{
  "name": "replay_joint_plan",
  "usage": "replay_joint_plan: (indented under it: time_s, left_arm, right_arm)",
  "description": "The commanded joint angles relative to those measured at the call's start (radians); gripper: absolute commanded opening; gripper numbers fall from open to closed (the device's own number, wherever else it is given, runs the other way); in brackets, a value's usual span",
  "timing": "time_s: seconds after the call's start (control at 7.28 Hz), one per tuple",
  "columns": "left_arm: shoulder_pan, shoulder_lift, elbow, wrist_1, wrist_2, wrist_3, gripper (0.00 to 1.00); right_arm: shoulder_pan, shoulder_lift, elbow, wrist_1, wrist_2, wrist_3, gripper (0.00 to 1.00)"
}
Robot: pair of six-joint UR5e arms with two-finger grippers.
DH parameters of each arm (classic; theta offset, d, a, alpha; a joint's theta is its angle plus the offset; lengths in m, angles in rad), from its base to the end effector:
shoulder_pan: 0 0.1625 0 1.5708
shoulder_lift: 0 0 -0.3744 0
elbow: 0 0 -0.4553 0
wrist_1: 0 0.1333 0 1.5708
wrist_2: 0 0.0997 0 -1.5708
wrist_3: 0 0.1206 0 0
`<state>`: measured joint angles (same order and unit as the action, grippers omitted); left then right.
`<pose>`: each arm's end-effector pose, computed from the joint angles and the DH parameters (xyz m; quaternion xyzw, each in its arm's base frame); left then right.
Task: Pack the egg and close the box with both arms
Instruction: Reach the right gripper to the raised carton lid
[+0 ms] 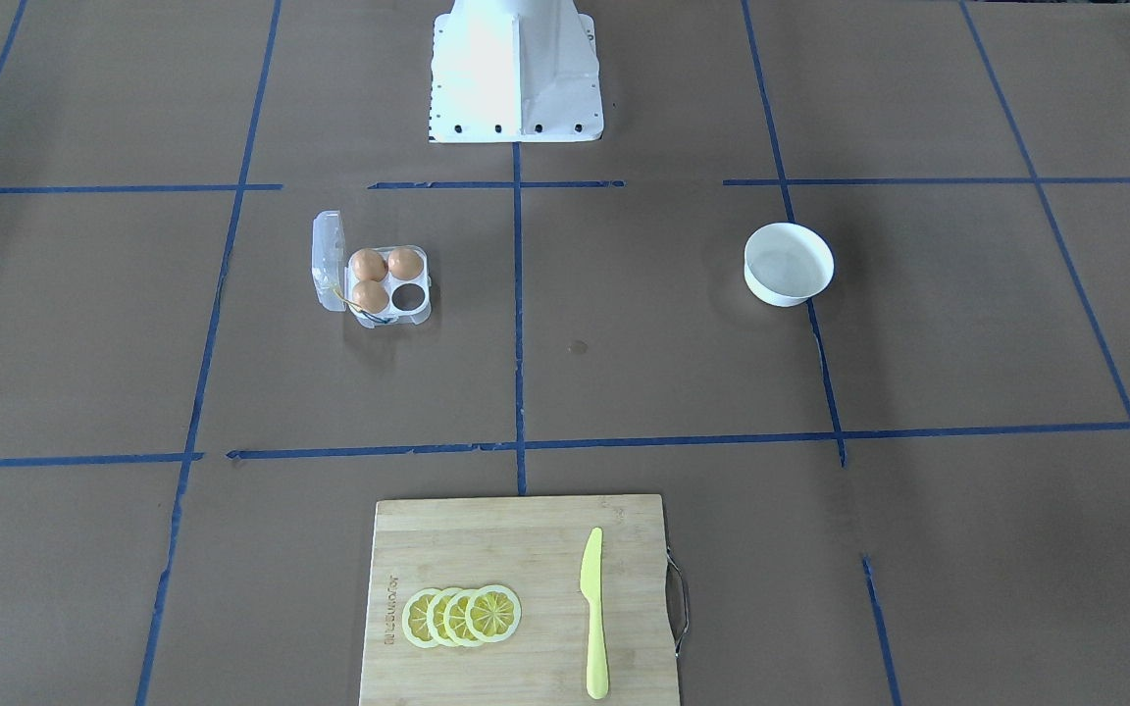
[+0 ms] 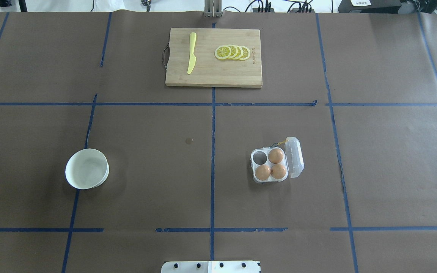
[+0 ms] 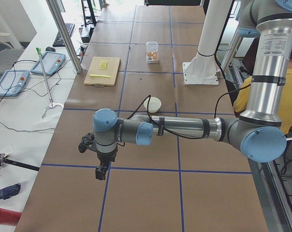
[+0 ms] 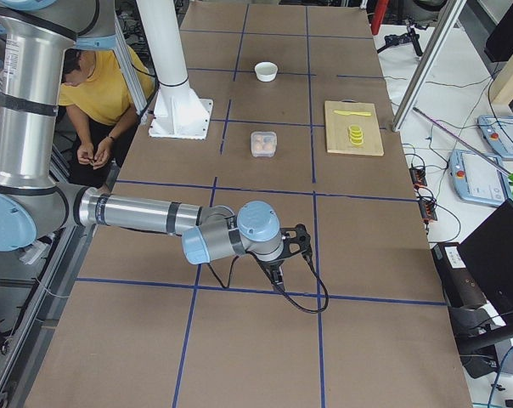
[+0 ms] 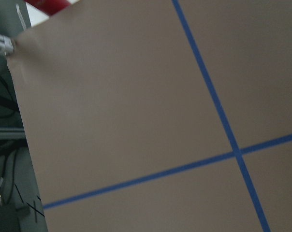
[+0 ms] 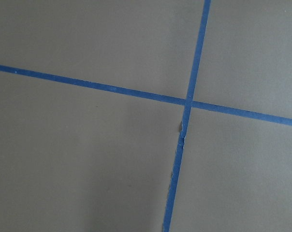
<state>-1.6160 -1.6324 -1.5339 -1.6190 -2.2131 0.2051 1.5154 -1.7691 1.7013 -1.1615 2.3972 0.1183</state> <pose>-0.0874 -0.5813 0.6140 0.0737 0.3087 0.0872 0.9443 0.0167 -0.5035 0.6040 0.1207 -0.4077 -0.0398 0.9042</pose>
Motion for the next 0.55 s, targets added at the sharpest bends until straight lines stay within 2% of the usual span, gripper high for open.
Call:
replay_joint_plan:
  time_s: [0.0,0.14,0.41]
  left_arm:
    - [-0.024,0.068,-0.085,0.077,-0.122,-0.001,1.0]
    - [-0.022,0.069,-0.084,0.077,-0.122,-0.001,1.0]
    - [-0.021,0.068,-0.086,0.064,-0.125,0.003,1.0]
  right_arm:
    - [-0.094,0.003,0.07,0.0,-0.003,0.167,1.0]
    - [-0.171,0.002,0.128,0.0,-0.009,0.284,1.0]
    - [-0.339,0.003,0.223,0.003,-0.088,0.456,1.0]
